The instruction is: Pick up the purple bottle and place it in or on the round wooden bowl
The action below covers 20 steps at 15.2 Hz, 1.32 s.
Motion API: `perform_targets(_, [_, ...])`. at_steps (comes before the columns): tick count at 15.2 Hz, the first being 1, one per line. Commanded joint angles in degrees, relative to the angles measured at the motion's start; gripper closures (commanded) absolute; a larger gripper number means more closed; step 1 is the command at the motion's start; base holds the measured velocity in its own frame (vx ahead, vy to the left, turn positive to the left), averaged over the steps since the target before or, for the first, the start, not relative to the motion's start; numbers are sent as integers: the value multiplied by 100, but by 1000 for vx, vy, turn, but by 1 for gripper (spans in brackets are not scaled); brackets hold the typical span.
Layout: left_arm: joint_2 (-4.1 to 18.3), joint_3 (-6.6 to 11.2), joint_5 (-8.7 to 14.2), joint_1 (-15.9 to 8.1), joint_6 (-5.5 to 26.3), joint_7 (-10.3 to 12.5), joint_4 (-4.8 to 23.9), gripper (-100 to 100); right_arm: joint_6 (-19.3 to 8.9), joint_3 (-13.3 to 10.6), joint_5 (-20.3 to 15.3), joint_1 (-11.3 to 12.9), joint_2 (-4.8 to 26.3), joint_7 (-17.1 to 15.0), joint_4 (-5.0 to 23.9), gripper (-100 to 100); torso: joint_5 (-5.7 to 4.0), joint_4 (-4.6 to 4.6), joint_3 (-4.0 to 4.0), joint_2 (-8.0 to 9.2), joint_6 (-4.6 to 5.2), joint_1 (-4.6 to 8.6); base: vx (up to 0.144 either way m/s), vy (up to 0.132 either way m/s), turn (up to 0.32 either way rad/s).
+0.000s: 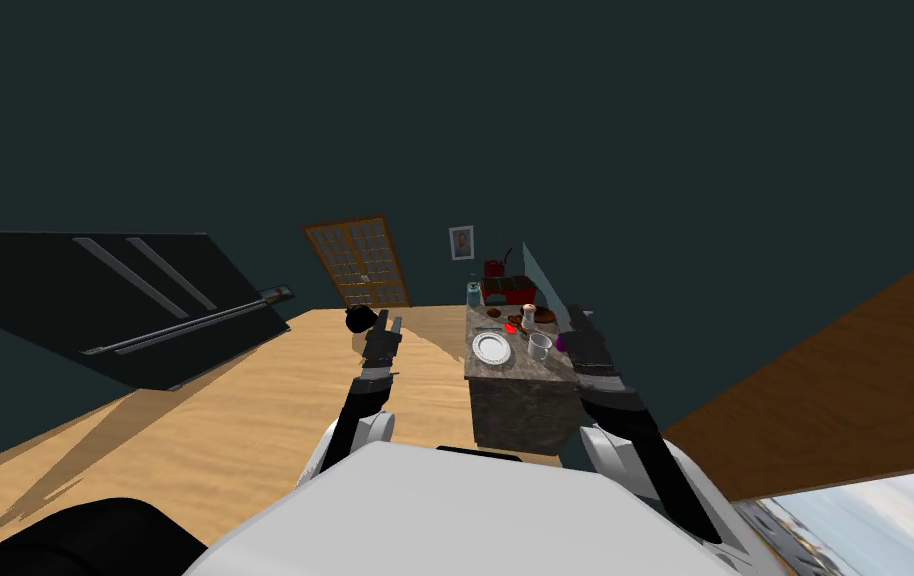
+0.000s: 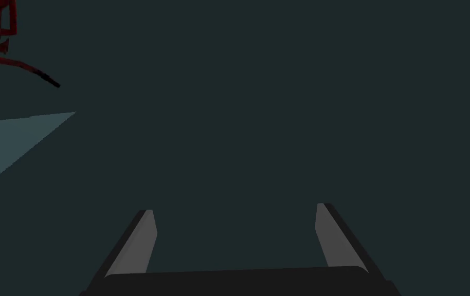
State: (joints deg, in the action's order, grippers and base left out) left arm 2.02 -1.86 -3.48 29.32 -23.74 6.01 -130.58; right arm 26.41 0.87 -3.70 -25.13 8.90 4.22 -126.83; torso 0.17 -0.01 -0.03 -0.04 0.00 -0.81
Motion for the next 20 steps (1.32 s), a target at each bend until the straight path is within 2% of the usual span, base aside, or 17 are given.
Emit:
perform_targets(1, [0, 0, 0, 0, 0, 0, 0, 0, -170, 53, -81, 102, 157, -8, 197, -100, 0, 0, 0, 0, 0, 0, 29, 213, -64])
perform_targets(4, [0, 0, 0, 0, 0, 0, 0, 0, -493, 165, -244, 219, 449, -35, 483, -100, 3, -2, -7, -12, -1, -4, 28, 191, -50])
perform_targets(5, [0, 0, 0, 0, 0, 0, 0, 0, -494, 165, -244, 219, 449, -35, 483, -100, 1, -2, -5, -9, 0, 2, 1, 158, -43])
perform_targets(6, [0, 0, 0, 0, 0, 0, 0, 0, -643, 227, -334, 284, 595, -50, 642, -100, 0, -1, -3, -6, -1, 8, 11, 176, -48])
perform_targets(7, [0, 0, 0, 0, 0, 0, 0, 0, -673, 227, -334, 284, 595, -50, 642, -100, 0, -1, -3, -6, 0, 7, 11, 177, -49])
perform_targets(8, [0, 0, 0, 0, 0, 0, 0, 0, -864, 292, -430, 353, 741, -65, 810, -100, 0, -1, -3, -5, 0, 6, 21, 186, -65])
perform_targets(9, [0, 0, 0, 0, 0, 0, 0, 0, -864, 292, -430, 353, 741, -65, 810, -100, 0, -2, -4, -7, 0, 3, 13, 177, -58])
perform_targets(10, [0, 0, 0, 0, 0, 0, 0, 0, -1061, 361, -532, 425, 887, -80, 987, -100, 1, -1, -4, -6, 0, 5, 9, 188, -59])
perform_targets(11, [0, 0, 0, 0, 0, 0, 0, 0, -1065, 361, -532, 425, 887, -80, 987, -100, 0, -2, -4, -7, 0, 3, 14, 173, -49])
perform_targets(12, [0, 0, 0, 0, 0, 0, 0, 0, -1223, 432, -637, 500, 1032, -96, 1172, -100, 1, -1, -4, -7, 0, 6, 37, 199, -53])
perform_targets(13, [0, 0, 0, 0, 0, 0, 0, 0, -1275, 432, -637, 500, 1032, -96, 1172, -100, 1, -2, -7, -13, 0, 0, 35, 203, -54])
perform_targets(14, [0, 0, 0, 0, 0, 0, 0, 0, -1439, 505, -747, 577, 1177, -111, 1364, -100, 2, -3, -8, -15, 0, -3, 32, 193, -65])
perform_targets(15, [0, 0, 0, 0, 0, 0, 0, 0, -1493, 505, -747, 577, 1177, -111, 1364, -100, 2, -3, -8, -15, 1, -1, 40, 174, -63])
perform_targets(16, [0, 0, 0, 0, 0, 0, 0, 0, -1713, 580, -860, 656, 1322, -126, 1498, -100, 1, -3, -10, -17, 0, 4, 31, 182, -65])
perform_targets(17, [0, 0, 0, 0, 0, 0, 0, 0, -1719, 580, -860, 656, 1322, -126, 1562, -100, 0, -4, -10, -17, 0, 3, 19, 185, -49])
perform_targets(18, [0, 0, 0, 0, 0, 0, 0, 0, -1913, 656, -976, 737, 1467, -142, 1742, -100, 1, -3, -9, -15, -1, 3, 26, 202, -52])
perform_targets(20, [0, 0, 0, 1, 0, 0, 0, 0, -1950, 656, -976, 737, 1467, -142, 1766, -100, 2, -4, -11, -19, 0, 1, 49, 156, -42])
